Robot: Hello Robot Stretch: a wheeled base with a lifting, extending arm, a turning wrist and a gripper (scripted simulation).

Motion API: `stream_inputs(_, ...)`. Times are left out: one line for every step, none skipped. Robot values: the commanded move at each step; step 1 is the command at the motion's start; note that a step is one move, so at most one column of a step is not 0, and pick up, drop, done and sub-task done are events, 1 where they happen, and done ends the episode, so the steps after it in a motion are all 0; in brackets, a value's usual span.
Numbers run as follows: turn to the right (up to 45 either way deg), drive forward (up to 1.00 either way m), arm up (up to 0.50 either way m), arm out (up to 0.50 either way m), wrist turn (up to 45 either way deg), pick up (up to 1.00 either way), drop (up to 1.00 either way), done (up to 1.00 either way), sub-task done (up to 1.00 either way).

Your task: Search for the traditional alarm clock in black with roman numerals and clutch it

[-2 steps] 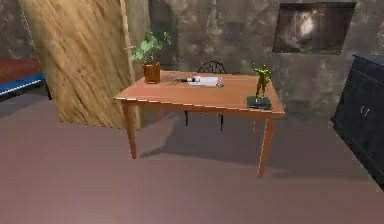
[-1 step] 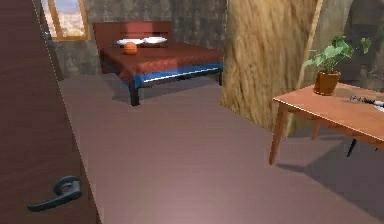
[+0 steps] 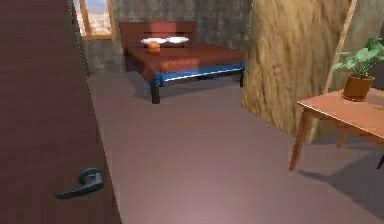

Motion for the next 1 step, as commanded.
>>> stream_inputs(0.0, 1.00, 0.00, 0.00, 0.0, 0.00, 0.00, 0.00, 0.00)
